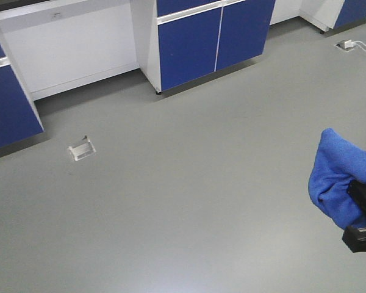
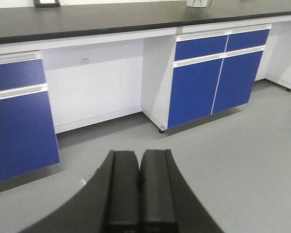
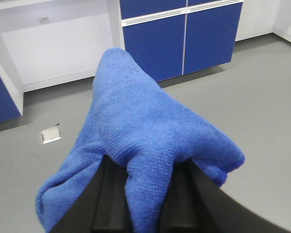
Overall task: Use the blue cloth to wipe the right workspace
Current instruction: 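Hold the cloth in the right gripper while the base turns away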
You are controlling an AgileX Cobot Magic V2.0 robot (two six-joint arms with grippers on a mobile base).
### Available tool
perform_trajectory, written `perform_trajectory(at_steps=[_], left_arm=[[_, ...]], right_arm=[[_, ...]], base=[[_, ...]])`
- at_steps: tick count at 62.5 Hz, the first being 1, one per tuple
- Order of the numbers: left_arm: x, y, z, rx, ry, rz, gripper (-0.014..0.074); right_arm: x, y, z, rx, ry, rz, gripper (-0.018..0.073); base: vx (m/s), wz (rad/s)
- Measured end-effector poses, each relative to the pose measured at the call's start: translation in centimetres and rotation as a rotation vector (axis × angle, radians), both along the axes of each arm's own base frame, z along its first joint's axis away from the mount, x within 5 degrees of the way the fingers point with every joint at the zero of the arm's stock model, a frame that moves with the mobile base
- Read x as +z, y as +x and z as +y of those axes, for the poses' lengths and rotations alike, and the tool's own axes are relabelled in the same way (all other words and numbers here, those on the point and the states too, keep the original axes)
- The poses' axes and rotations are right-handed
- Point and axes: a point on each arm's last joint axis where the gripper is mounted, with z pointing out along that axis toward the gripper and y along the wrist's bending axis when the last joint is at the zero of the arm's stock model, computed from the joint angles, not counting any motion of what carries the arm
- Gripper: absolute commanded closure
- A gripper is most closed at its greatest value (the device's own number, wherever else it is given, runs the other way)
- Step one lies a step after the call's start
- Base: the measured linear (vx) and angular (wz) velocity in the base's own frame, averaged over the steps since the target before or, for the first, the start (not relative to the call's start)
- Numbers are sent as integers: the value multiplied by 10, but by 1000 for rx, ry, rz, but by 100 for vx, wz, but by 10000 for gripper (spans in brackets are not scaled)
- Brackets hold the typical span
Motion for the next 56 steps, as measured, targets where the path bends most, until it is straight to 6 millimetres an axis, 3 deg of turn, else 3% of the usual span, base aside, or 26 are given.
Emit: perform_trajectory(at_steps=[56], left_arm=[[0, 0, 0, 0, 0, 0, 602]], right_arm=[[0, 0, 0, 1, 0, 1, 559]], base=[[32, 2]])
